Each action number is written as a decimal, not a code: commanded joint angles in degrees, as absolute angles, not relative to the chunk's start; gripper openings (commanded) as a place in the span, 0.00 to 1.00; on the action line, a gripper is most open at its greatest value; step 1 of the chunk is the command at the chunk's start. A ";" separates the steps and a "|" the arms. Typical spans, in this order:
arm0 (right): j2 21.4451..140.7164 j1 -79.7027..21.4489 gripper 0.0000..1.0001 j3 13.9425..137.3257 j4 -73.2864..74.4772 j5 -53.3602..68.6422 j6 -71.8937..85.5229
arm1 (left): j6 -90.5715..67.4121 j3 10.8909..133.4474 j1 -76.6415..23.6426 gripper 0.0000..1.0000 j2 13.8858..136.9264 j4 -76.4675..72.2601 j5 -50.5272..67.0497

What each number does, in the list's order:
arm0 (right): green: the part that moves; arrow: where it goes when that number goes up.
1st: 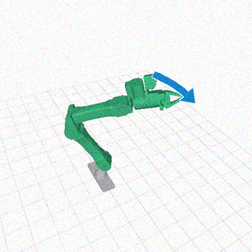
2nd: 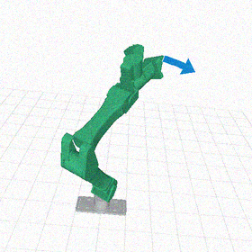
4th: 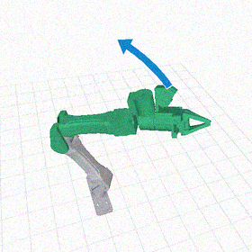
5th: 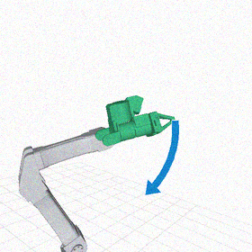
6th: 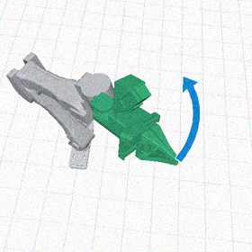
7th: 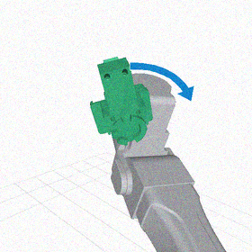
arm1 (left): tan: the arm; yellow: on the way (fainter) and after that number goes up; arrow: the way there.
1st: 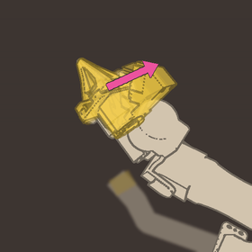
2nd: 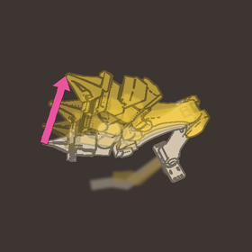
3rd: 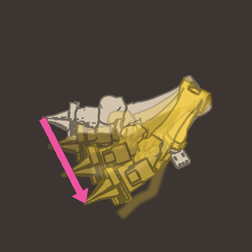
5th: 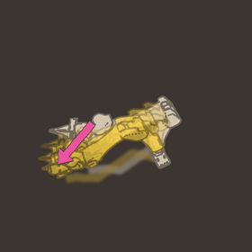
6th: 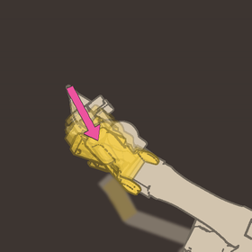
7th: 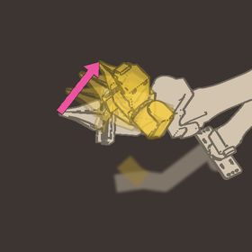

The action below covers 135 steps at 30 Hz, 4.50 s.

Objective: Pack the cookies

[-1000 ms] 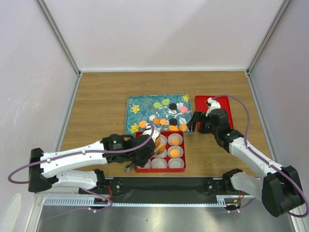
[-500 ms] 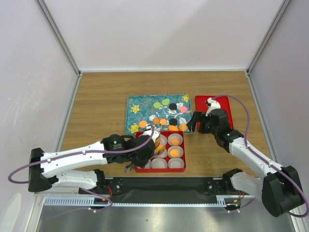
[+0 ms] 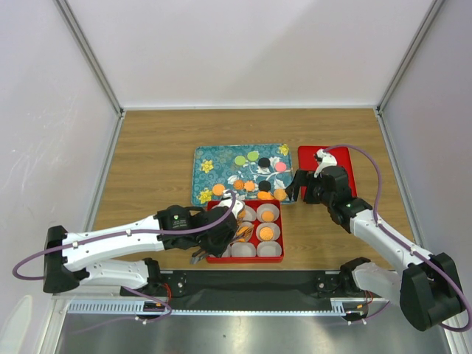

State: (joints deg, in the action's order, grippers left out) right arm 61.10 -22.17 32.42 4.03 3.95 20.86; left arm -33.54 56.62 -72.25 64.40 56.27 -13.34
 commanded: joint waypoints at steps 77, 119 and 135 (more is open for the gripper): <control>58.27 -21.71 1.00 33.49 3.60 1.58 20.30 | -12.83 111.80 -43.95 0.36 119.71 51.77 -10.72; 60.03 -22.50 1.00 34.10 2.81 2.29 20.66 | -34.97 62.07 -63.45 0.37 59.42 64.16 -18.02; 60.64 -22.85 1.00 34.28 2.64 2.20 20.48 | -39.55 55.72 -67.67 0.37 57.04 64.77 -17.49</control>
